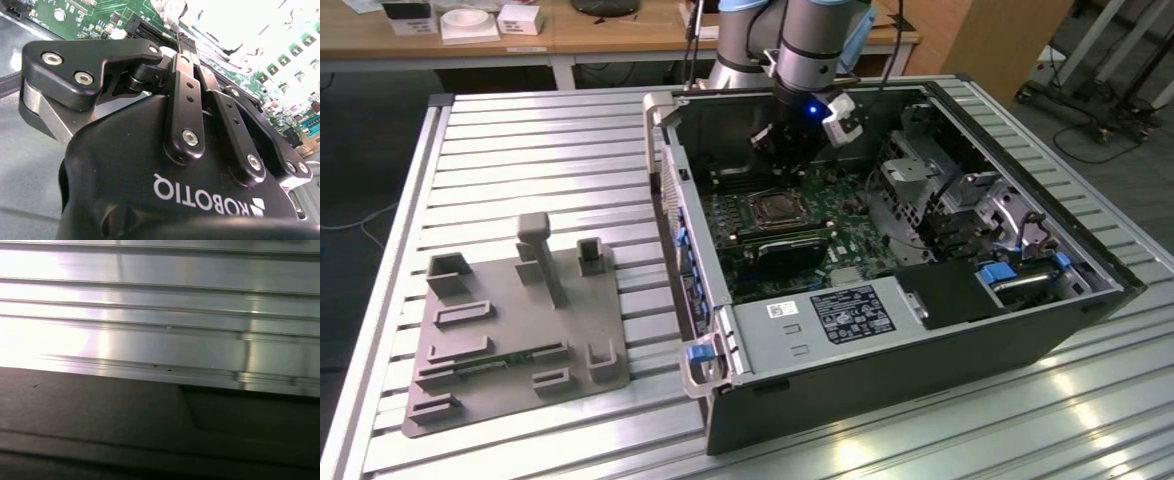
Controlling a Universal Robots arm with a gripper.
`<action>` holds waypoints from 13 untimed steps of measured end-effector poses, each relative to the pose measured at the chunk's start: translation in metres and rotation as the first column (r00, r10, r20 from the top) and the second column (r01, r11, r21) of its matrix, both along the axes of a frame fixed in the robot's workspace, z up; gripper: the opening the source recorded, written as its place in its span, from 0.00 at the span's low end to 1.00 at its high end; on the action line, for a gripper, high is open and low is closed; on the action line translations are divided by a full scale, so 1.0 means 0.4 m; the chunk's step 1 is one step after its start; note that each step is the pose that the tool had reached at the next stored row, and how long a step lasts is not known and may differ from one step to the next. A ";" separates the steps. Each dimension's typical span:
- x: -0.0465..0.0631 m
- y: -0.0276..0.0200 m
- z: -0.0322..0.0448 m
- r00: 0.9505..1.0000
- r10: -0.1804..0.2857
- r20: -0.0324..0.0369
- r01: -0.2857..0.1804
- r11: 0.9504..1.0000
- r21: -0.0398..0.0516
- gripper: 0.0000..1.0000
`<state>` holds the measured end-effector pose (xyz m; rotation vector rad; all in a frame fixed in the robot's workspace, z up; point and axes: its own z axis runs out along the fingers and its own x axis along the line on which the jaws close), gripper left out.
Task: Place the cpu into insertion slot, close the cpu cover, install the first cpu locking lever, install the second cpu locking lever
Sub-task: 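Install the first cpu locking lever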
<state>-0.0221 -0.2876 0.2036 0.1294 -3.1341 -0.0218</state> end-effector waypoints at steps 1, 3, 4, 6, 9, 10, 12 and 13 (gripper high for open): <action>0.000 0.001 -0.001 1.000 0.001 0.000 -0.001 1.000 0.001 0.11; 0.000 0.001 -0.001 1.000 0.002 0.000 -0.002 1.000 0.002 0.11; 0.000 0.001 -0.002 1.000 0.002 0.000 -0.002 1.000 0.003 0.11; -0.001 -0.001 -0.002 1.000 0.002 0.000 -0.002 1.000 0.003 0.11; 0.000 -0.009 -0.004 1.000 0.002 0.000 -0.002 1.000 0.004 0.11; 0.000 -0.013 -0.003 1.000 0.002 0.000 -0.002 1.000 0.003 0.11; 0.000 -0.018 -0.003 1.000 0.002 0.000 -0.002 1.000 0.003 0.11; 0.000 -0.018 -0.004 1.000 0.002 0.000 -0.002 1.000 0.004 0.11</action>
